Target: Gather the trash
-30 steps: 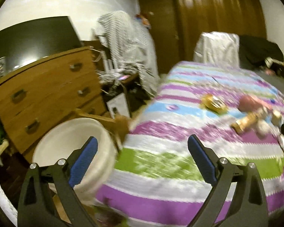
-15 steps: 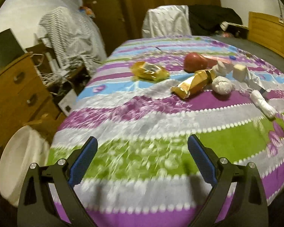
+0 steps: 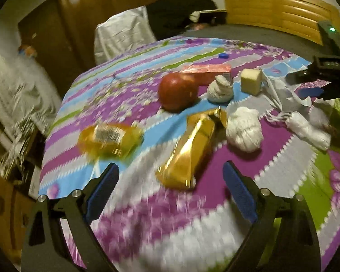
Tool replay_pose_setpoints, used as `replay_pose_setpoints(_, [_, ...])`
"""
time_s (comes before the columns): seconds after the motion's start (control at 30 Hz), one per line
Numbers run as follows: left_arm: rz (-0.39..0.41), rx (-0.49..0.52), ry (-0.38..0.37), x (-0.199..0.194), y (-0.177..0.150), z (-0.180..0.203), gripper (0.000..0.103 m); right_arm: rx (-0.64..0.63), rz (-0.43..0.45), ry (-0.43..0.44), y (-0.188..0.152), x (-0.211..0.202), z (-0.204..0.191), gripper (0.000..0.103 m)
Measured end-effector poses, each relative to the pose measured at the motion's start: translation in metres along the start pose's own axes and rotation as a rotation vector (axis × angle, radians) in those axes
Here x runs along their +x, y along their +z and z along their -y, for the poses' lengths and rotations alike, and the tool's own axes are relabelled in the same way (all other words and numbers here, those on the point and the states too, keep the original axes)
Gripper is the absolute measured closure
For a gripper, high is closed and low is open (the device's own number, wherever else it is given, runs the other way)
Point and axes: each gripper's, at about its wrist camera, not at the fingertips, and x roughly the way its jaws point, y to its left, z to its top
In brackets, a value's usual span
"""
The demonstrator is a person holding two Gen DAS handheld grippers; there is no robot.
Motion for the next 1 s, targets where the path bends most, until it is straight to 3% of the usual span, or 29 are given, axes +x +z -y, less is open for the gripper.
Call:
replay_pose_setpoints(0.07, [-0.003, 0.02, -0.033, 0.015, 0.006, 0.001, 0.014, 0.002, -0.009, -0.015, 0.001, 0.008, 0.001, 0.017])
replay_pose_setpoints(0.13, [-0.027, 0.024, -0.065, 0.025, 0.007, 0.001, 0.021, -0.008, -0.016, -0.014, 0.003, 0.019, -0.003, 0.017])
replay_pose_setpoints(0.2, [-0.1, 0.028, -0.098, 0.045, 0.008, 0.003, 0.053, -0.02, -0.009, -0.037, 0.002, 0.023, -0.001, 0.022])
replay_pose_setpoints(0.27, [-0.112, 0.019, -0.122, 0.048, 0.007, 0.002, 0.06, -0.054, -0.005, -0.072, 0.003, 0.029, -0.004, 0.048])
replay_pose_setpoints(0.3, [-0.105, 0.012, -0.123, 0.045, 0.006, 0.001, 0.064, -0.069, -0.013, -0.06, 0.002, 0.031, -0.004, 0.049])
replay_pose_setpoints(0.5, [-0.086, -0.122, -0.048, 0.021, 0.0, -0.017, 0.069, -0.059, 0.027, 0.0, 0.001, 0.013, 0.003, 0.058])
replay_pose_setpoints(0.7, [-0.067, -0.297, 0.073, -0.058, -0.038, -0.044, 0.069, -0.209, 0.119, 0.044, -0.009, -0.06, -0.029, 0.058])
replay_pose_setpoints(0.83, [-0.144, -0.388, 0.14, -0.092, -0.071, -0.049, 0.069, -0.338, 0.044, 0.165, -0.047, -0.095, -0.07, 0.057])
replay_pose_setpoints(1.0, [-0.231, -0.534, 0.23, -0.112, -0.108, -0.053, 0.068, -0.475, -0.136, 0.237, -0.114, -0.081, -0.113, 0.056])
